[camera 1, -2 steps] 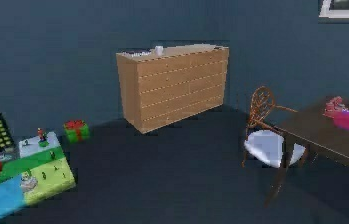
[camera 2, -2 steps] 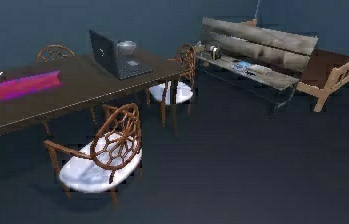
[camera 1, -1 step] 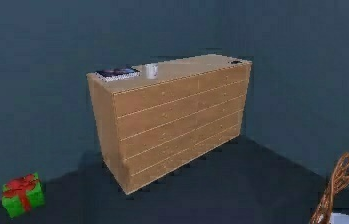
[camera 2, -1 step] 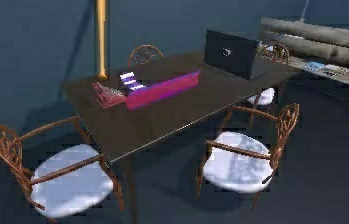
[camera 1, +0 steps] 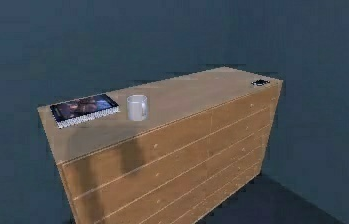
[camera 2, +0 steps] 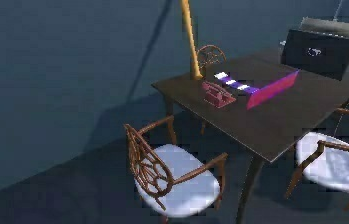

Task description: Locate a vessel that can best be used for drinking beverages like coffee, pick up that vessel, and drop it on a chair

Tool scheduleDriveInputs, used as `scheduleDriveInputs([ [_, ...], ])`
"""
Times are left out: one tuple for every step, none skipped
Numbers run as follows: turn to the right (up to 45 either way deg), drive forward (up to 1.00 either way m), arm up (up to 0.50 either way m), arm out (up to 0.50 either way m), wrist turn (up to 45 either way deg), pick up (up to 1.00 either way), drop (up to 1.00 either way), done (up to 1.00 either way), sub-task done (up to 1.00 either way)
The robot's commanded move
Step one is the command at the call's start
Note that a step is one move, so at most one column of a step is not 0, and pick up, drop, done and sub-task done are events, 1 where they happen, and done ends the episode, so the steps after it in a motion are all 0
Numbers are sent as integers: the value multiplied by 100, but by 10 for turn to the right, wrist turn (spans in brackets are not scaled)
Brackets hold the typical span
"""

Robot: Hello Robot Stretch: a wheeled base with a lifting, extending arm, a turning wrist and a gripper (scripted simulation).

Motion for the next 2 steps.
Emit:
scheduleDriveInputs([
  [390,0,0,0,0,0,0,0,0],
  [0,5,0,0,0,0,0,0,0],
])
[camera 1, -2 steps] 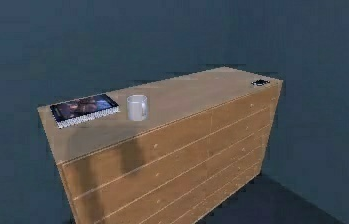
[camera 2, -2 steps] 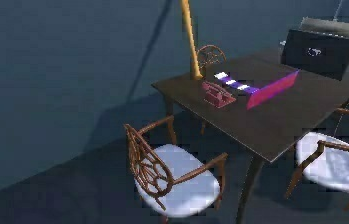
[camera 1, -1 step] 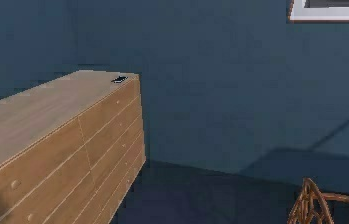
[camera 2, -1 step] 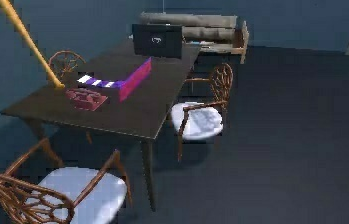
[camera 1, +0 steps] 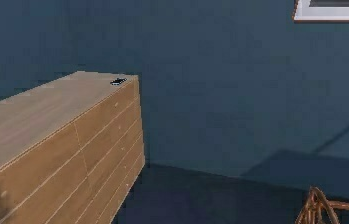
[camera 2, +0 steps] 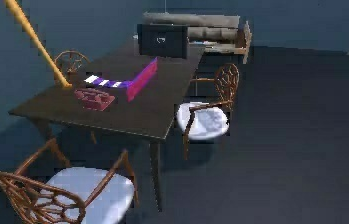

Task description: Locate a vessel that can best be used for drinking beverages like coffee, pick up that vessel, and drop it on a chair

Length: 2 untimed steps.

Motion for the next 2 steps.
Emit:
scheduleDriveInputs([
  [-450,0,0,0,0,0,0,0,0],
  [-450,0,0,0,0,0,0,0,0],
])
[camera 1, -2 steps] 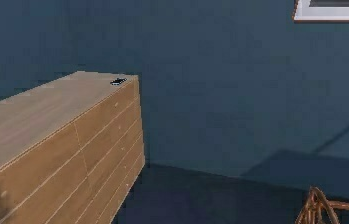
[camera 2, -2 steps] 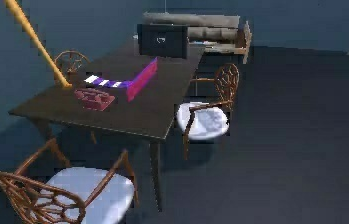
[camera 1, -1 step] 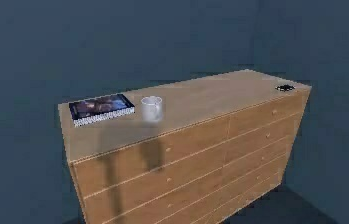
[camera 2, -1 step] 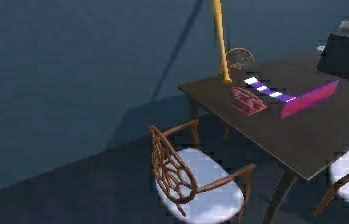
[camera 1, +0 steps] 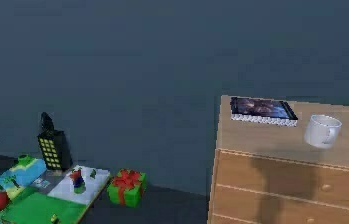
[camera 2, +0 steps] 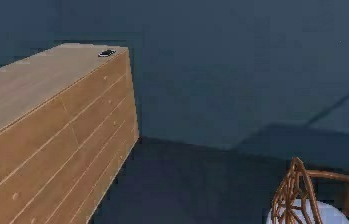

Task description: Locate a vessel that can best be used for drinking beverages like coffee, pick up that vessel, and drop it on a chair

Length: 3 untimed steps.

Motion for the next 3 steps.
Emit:
scheduleDriveInputs([
  [-450,0,0,0,0,0,0,0,0],
  [450,0,0,0,0,0,0,0,0],
  [270,0,0,0,0,0,0,0,0],
])
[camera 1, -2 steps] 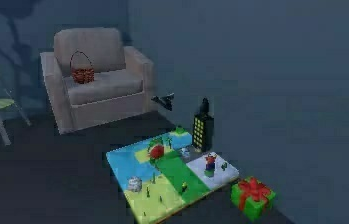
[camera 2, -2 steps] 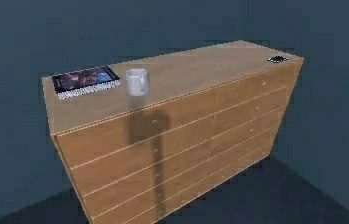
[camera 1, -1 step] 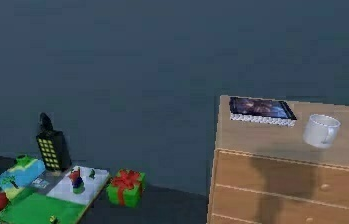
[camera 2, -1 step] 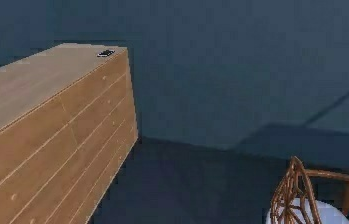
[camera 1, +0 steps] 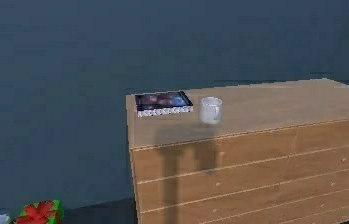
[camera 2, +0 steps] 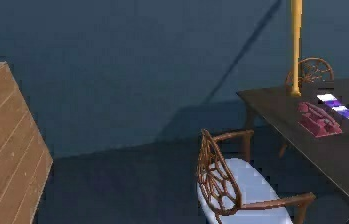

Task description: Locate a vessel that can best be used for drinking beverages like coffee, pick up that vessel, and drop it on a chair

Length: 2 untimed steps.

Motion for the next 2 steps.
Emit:
scheduleDriveInputs([
  [0,35,0,0,0,0,0,0,0],
  [-450,0,0,0,0,0,0,0,0],
])
